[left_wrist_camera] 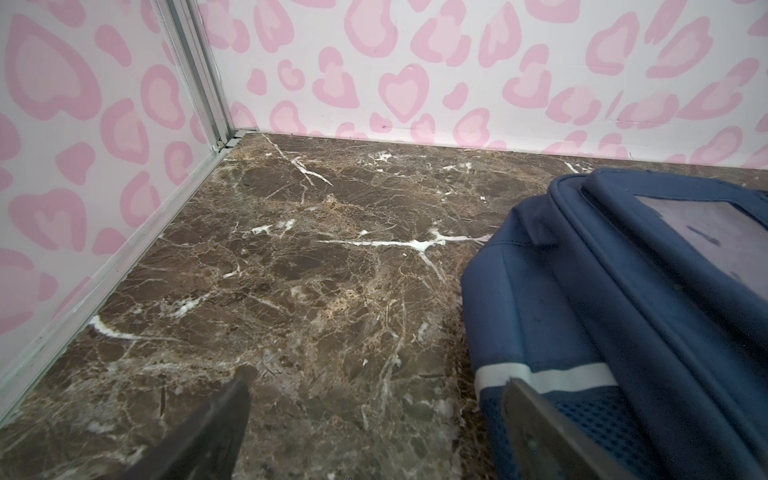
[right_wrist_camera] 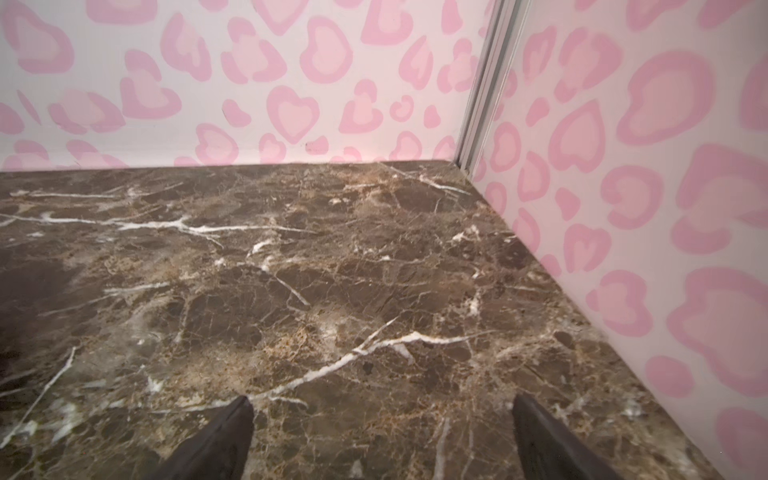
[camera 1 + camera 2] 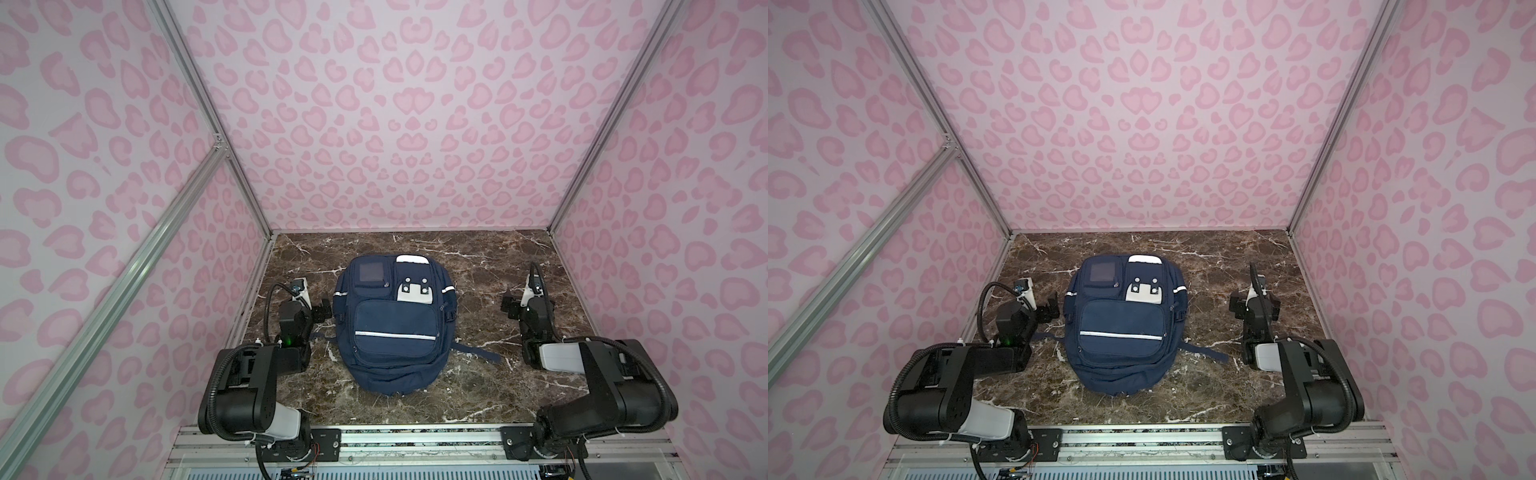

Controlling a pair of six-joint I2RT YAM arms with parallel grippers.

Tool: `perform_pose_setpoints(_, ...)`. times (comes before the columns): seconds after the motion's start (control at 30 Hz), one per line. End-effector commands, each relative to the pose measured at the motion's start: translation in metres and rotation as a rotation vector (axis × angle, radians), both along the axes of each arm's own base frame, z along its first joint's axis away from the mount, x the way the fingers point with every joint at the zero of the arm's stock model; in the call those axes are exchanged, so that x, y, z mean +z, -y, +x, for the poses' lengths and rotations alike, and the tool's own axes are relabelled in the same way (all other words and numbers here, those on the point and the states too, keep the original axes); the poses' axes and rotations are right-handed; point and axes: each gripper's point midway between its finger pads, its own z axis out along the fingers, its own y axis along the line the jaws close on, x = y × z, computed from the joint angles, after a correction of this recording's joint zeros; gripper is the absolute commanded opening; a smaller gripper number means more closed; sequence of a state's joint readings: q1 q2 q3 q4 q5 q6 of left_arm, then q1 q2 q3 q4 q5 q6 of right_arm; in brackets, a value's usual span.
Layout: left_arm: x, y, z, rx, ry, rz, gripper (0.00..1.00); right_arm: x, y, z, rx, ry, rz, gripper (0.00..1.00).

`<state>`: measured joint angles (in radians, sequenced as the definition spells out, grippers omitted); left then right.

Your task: Pack the student bag

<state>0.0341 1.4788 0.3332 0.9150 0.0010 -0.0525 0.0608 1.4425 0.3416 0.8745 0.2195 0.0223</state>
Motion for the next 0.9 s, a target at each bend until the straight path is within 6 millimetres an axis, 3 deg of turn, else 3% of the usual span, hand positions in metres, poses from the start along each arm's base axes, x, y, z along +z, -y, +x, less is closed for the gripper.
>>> perform_pose_setpoints(0.0,0.015,0.001,0.004,-0.007,0.060,0.011,0.97,0.029,-0.011,-0.010,0.068,0.040,0.000,0.98)
perform_pose_setpoints(0.07,0.015,0.001,0.004,-0.009,0.063,0.011,0.97,0.038,-0.022,-0.018,0.144,0.091,0.011,0.98)
perform_pose_setpoints(0.17,0.015,0.001,0.004,-0.007,0.062,0.012,0.97,0.034,-0.016,-0.019,0.115,0.112,-0.012,0.98)
perform_pose_setpoints(0.33,0.015,0.001,0.004,-0.008,0.062,0.011,0.97,-0.013,-0.009,0.013,0.095,0.006,0.025,1.00)
perform_pose_setpoints(0.4,0.015,0.001,0.004,-0.009,0.062,0.011,0.97,-0.014,-0.007,0.006,0.098,0.012,0.040,1.00)
perform_pose_setpoints(0.47,0.015,0.001,0.004,-0.008,0.061,0.012,0.97,-0.017,-0.005,0.013,0.095,-0.011,0.040,1.00)
perform_pose_setpoints(0.87,0.013,0.001,0.006,-0.008,0.049,0.011,0.97,-0.017,-0.005,0.012,0.092,-0.021,0.038,1.00)
